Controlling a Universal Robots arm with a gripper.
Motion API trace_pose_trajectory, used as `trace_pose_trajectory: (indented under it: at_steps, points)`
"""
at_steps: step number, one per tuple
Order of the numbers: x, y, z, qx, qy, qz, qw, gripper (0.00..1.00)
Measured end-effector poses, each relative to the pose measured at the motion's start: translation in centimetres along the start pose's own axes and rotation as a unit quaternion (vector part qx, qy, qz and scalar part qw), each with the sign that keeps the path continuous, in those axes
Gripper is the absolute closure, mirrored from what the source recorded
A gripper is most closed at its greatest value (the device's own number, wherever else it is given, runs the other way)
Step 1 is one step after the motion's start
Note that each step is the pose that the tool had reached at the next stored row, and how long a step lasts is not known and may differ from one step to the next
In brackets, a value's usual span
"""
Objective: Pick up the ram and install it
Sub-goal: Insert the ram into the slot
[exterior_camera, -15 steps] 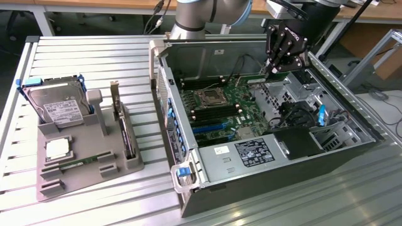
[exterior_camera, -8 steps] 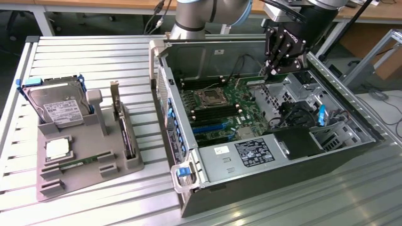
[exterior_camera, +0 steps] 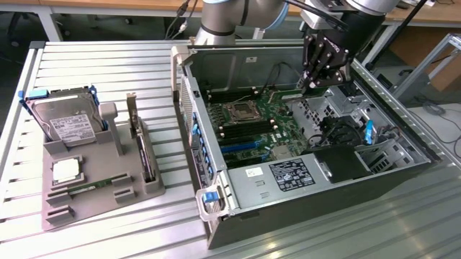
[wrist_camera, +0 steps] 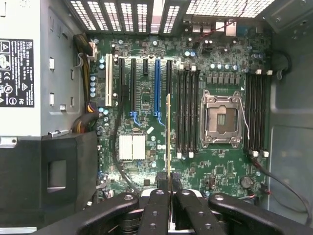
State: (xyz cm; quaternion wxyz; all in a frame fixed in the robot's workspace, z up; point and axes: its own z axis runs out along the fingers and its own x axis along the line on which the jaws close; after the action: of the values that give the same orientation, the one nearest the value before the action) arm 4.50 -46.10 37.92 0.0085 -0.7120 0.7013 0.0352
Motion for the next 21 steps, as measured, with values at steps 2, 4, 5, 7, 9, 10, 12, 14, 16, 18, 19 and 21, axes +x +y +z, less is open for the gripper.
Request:
trace_pose_trajectory:
  at_steps: [2,4,5,7,9,10,12,14,16,18,19,21]
  points:
    - [0.0,-0.01,0.19,0.0000,0.0000,0.000,1.0000,0.88]
    - [0.0,-0.01,0.36,0.0000,0.0000,0.000,1.0000,0.88]
    - [0.0,-0.02,0.45,0.0000,0.0000,0.000,1.0000,0.88]
    - [0.0,-0.02,0.62,0.0000,0.0000,0.000,1.0000,0.88]
    - [0.1,-0.03,0.83,0.0000,0.0000,0.000,1.0000,0.88]
    - [0.1,-0.04,0.93,0.0000,0.0000,0.000,1.0000,0.88]
    - [0.1,-0.04,1.14,0.0000,0.0000,0.000,1.0000,0.88]
    - [0.1,-0.05,1.29,0.0000,0.0000,0.000,1.0000,0.88]
    - [0.1,-0.05,1.47,0.0000,0.0000,0.000,1.0000,0.88]
    - [0.1,-0.06,1.69,0.0000,0.0000,0.000,1.0000,0.88]
    - [0.1,-0.07,1.79,0.0000,0.0000,0.000,1.0000,0.88]
    - [0.1,-0.07,1.95,0.0000,0.0000,0.000,1.0000,0.88]
